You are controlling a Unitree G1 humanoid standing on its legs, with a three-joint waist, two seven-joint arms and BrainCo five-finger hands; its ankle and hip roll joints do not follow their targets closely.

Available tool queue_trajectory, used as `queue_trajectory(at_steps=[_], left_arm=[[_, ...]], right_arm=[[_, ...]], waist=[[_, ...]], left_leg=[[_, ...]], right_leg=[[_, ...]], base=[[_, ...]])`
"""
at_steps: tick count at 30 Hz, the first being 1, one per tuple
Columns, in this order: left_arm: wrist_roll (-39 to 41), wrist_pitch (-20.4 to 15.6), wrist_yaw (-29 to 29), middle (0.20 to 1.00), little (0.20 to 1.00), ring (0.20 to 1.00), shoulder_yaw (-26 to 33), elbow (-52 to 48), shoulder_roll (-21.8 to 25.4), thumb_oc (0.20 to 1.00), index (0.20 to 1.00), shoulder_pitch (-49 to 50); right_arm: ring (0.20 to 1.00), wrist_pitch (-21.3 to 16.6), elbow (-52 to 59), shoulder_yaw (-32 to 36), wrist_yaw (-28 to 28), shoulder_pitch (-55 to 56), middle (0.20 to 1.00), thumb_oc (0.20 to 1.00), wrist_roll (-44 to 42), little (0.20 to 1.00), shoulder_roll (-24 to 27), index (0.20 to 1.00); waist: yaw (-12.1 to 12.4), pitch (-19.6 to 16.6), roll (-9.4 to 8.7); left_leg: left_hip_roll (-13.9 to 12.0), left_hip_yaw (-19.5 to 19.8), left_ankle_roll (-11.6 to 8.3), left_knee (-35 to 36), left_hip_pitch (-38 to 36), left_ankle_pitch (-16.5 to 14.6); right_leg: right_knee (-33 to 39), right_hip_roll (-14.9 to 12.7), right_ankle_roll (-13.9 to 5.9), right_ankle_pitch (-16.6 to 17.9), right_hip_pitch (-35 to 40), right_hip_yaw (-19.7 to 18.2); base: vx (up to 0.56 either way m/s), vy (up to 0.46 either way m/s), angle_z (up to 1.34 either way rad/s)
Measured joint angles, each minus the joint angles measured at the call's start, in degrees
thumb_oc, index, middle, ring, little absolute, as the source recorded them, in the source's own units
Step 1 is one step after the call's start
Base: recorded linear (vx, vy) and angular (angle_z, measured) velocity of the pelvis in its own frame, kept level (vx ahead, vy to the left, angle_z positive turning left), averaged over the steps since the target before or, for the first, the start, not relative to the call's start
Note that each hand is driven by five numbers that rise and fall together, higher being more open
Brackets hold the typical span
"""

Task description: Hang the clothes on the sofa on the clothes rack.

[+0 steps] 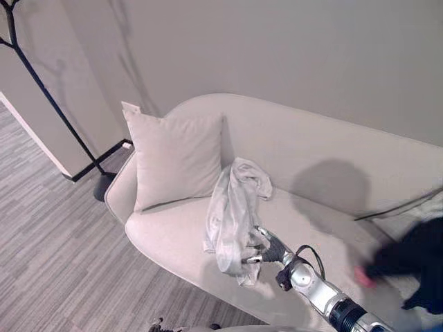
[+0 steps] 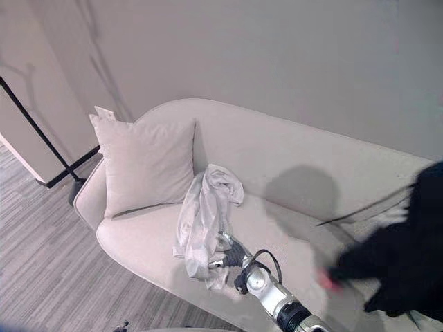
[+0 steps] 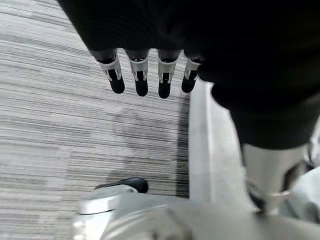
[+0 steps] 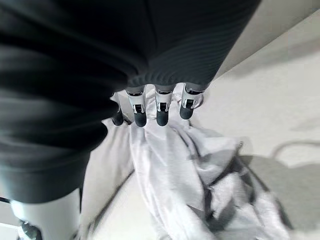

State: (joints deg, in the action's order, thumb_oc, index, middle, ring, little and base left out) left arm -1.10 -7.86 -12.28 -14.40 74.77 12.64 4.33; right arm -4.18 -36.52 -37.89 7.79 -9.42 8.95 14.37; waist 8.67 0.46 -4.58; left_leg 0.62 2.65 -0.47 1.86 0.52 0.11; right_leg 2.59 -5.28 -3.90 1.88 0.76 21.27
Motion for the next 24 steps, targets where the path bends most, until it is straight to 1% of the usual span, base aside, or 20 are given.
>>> queue_trajectory(at_steps=[2, 4, 6, 8, 10, 11, 12, 13, 14, 15, 16, 17, 18, 19, 20, 21, 22, 23, 24], left_arm=[[0.0, 0.0, -0.2, 1.000, 1.000, 1.000, -0.9, 0.0, 0.1, 1.000, 1.000, 0.2], [-0.1, -0.2, -0.5, 1.000, 1.000, 1.000, -1.5, -0.2, 0.3, 1.000, 1.000, -0.5], [0.0, -0.7, -0.9, 1.000, 1.000, 1.000, -1.9, -0.7, 0.6, 1.000, 1.000, -1.3], [0.0, -0.7, -1.3, 1.000, 1.000, 1.000, -1.9, -0.7, 0.0, 1.000, 1.000, -1.6], [-0.1, -0.9, -1.5, 1.000, 1.000, 1.000, -2.0, -0.7, -0.4, 1.000, 1.000, -2.7], [0.0, -0.7, -1.7, 1.000, 1.000, 1.000, -1.4, -0.2, -0.9, 1.000, 1.000, -5.2], [0.0, -0.6, -2.1, 1.000, 1.000, 1.000, -0.9, 0.1, -0.9, 1.000, 1.000, -6.2], [0.0, -0.7, -2.5, 1.000, 1.000, 1.000, -0.6, 0.1, -0.4, 1.000, 1.000, -6.0], [0.0, -0.9, -2.8, 1.000, 1.000, 1.000, 2.2, 0.0, 0.2, 1.000, 1.000, -5.0], [0.0, -0.9, -2.8, 1.000, 1.000, 1.000, 3.2, 0.0, 0.5, 1.000, 1.000, -4.8], [0.1, -0.8, -2.7, 1.000, 1.000, 1.000, 3.3, 0.7, 0.7, 1.000, 1.000, -4.2], [0.7, -0.4, -2.9, 1.000, 1.000, 1.000, 3.1, 0.9, -0.5, 1.000, 1.000, -3.1], [1.3, -0.1, -3.3, 1.000, 1.000, 1.000, 3.0, 1.4, -0.7, 1.000, 1.000, -3.0], [1.9, 0.2, -3.5, 1.000, 1.000, 1.000, 3.0, 1.5, -0.7, 1.000, 1.000, -2.9], [2.3, 0.5, -3.9, 1.000, 1.000, 1.000, 2.3, 1.0, -1.5, 1.000, 1.000, -2.7], [2.3, 1.1, -4.4, 1.000, 1.000, 1.000, 0.2, -0.7, -1.4, 1.000, 1.000, -2.0], [2.0, 0.9, -4.5, 1.000, 1.000, 1.000, -0.8, -1.3, -2.0, 1.000, 1.000, -2.0], [0.3, 1.4, -4.4, 1.000, 1.000, 1.000, -6.1, -2.8, -0.8, 1.000, 1.000, -2.7], [-1.5, 0.8, -4.4, 1.000, 1.000, 1.000, -8.3, -4.2, 1.2, 1.000, 1.000, -3.5]], right_arm=[[1.000, -0.1, -1.4, -0.1, 0.2, 0.2, 1.000, 1.000, 0.1, 1.000, -0.4, 1.000], [1.000, -0.1, -3.5, -0.2, 0.7, 0.4, 1.000, 1.000, 0.2, 1.000, -0.7, 1.000], [1.000, 0.3, -6.5, -0.1, 1.7, 0.3, 1.000, 1.000, 0.7, 1.000, -0.6, 1.000], [1.000, 0.4, -7.9, 0.4, 2.8, -0.4, 1.000, 1.000, 1.3, 1.000, -0.4, 1.000], [1.000, 0.5, -10.2, 0.8, 4.5, -1.8, 1.000, 1.000, 2.0, 1.000, 0.0, 1.000], [1.000, 1.1, -10.0, 0.8, 5.8, -2.9, 1.000, 1.000, 3.0, 1.000, 2.6, 1.000], [1.000, 1.3, -10.0, 1.1, 6.2, -3.1, 1.000, 1.000, 3.5, 1.000, 3.5, 1.000], [1.000, 1.8, -10.3, 1.4, 6.7, -3.6, 1.000, 1.000, 4.1, 1.000, 4.2, 1.000], [1.000, 2.4, -11.1, 1.4, 7.0, -4.8, 1.000, 1.000, 5.4, 1.000, 4.1, 1.000], [1.000, 2.6, -11.3, 1.5, 7.4, -5.3, 1.000, 1.000, 6.1, 1.000, 4.2, 1.000], [1.000, 2.5, -12.3, 2.0, 8.3, -6.2, 1.000, 1.000, 7.6, 1.000, 4.0, 1.000], [1.000, 2.7, -15.1, 2.9, 10.1, -8.2, 1.000, 1.000, 9.1, 1.000, 3.4, 1.000], [1.000, 2.8, -17.9, 3.0, 11.1, -9.4, 1.000, 1.000, 9.6, 1.000, 2.3, 1.000], [1.000, 3.4, -20.3, 3.0, 12.0, -10.1, 1.000, 1.000, 10.1, 1.000, 1.3, 1.000], [1.000, 3.7, -21.0, 3.0, 12.8, -8.8, 1.000, 1.000, 10.3, 1.000, 1.5, 1.000], [1.000, 3.7, -20.8, 4.9, 13.9, -7.5, 1.000, 1.000, 10.9, 1.000, 1.9, 1.000], [1.000, 3.8, -22.5, 5.8, 14.7, -7.0, 1.000, 1.000, 11.3, 1.000, 2.2, 1.000], [1.000, 5.1, -26.0, 9.9, 15.5, -4.8, 1.000, 1.000, 11.1, 1.000, 0.3, 1.000], [1.000, 6.2, -27.8, 10.2, 15.5, -3.9, 1.000, 1.000, 11.1, 1.000, -1.1, 1.000]], waist=[[0.3, 0.5, 0.06], [0.2, 0.8, -0.30], [0.3, 1.7, -0.25], [1.3, 3.6, 0.75], [1.2, 5.3, 1.70], [0.2, 7.9, 2.69], [-1.1, 8.9, 2.23], [-1.3, 9.1, 2.50], [-1.3, 9.2, 2.42], [-1.3, 9.3, 2.38], [-1.3, 9.3, 2.40], [-1.1, 9.4, 2.60], [-0.9, 9.4, 2.72], [-0.8, 9.3, 3.02], [-1.6, 9.3, 3.11], [-1.4, 9.2, 4.53], [-2.1, 9.0, 5.94], [-3.4, 9.0, 4.27], [-4.0, 8.5, 3.01]], left_leg=[[-0.2, 0.4, -0.23, -0.1, 1.1, 0.6], [-0.1, 1.8, -0.54, -1.2, 3.2, 0.8], [-0.1, 3.3, -1.45, -1.9, 5.4, 1.0], [-0.3, 3.7, -1.94, -1.9, 5.9, 1.8], [-0.2, 4.5, -3.02, -2.1, 7.1, 2.4], [-2.2, -3.9, -6.91, -2.5, 9.2, -0.3], [-4.7, -11.0, -6.23, -4.5, 10.6, -0.6], [-8.1, -15.9, -5.74, -6.5, 11.6, -0.8], [-13.7, -23.8, -5.66, -9.0, 11.6, -0.4], [-16.0, -24.3, -6.50, -9.7, 11.1, -0.1], [-17.3, -19.9, -7.92, -9.6, 10.8, 1.2], [-19.9, -14.0, -10.20, -6.4, 8.7, 2.9], [-21.5, -10.4, -10.97, -5.0, 8.1, 4.0], [-22.6, -8.2, -10.59, -4.2, 7.5, 5.0], [-23.1, -6.5, -9.19, -4.1, 7.2, 6.8], [-22.4, -3.6, -9.31, -5.1, 7.3, 6.7], [-21.6, -2.1, -9.16, -4.8, 6.5, 6.4], [-17.5, -3.5, -11.46, -3.7, 5.6, 2.3], [-14.4, -4.1, -10.23, -2.8, 5.3, 2.7]], right_leg=[[0.3, 0.2, -0.04, 0.2, -0.7, 0.3], [1.0, 0.4, -0.05, 0.5, -1.3, 1.7], [2.0, 0.8, 0.18, 0.6, -2.0, 2.7], [2.4, 1.1, 0.46, 1.1, -2.1, 3.2], [2.4, 1.1, 0.40, 1.2, -2.0, 4.8], [2.5, -0.2, 2.44, 2.4, -1.9, 8.7], [2.8, -0.7, 2.74, 0.9, -1.8, 10.3], [2.4, -1.3, 3.78, 1.1, -2.0, 11.7], [2.5, -0.8, 3.86, 1.0, -1.5, 11.4], [2.5, -0.8, 3.58, 0.6, -1.0, 10.7], [2.0, -1.1, 3.13, 0.1, -0.6, 10.0], [1.2, -1.7, 2.25, -0.4, -0.2, 7.4], [0.4, -1.7, 1.52, -0.8, -0.2, 6.3], [-0.1, -1.7, 1.07, -1.0, 0.1, 5.5], [-0.9, -2.8, -0.51, -0.3, 0.5, 4.9], [-2.3, -3.3, -1.90, -0.4, 0.5, 4.8], [-2.8, -3.8, -3.20, -0.5, 0.9, 4.5], [-2.9, -8.0, -4.51, -0.2, 2.2, 5.3], [-3.1, -10.7, -3.41, 0.5, 1.5, 4.4]], base=[[-0.17, -0.087, 0.09], [-0.13, -0.060, 0.33], [-0.10, -0.015, 0.41], [-0.14, 0.004, 0.19], [-0.11, 0.053, 0.58], [-0.03, 0.118, 1.21], [-0.03, 0.117, 1.23], [0.11, 0.167, 0.66], [0.09, 0.116, 0.25], [0.14, 0.226, 0.01], [0.14, 0.315, -0.35], [0.15, 0.318, -0.56], [0.20, 0.540, -0.72], [0.10, 0.323, -0.47], [0.24, 0.678, -0.33], [0.13, 0.359, -0.18], [0.19, 0.683, 0.16], [0.05, 0.506, 0.33], [-0.03, 0.600, 0.34]])
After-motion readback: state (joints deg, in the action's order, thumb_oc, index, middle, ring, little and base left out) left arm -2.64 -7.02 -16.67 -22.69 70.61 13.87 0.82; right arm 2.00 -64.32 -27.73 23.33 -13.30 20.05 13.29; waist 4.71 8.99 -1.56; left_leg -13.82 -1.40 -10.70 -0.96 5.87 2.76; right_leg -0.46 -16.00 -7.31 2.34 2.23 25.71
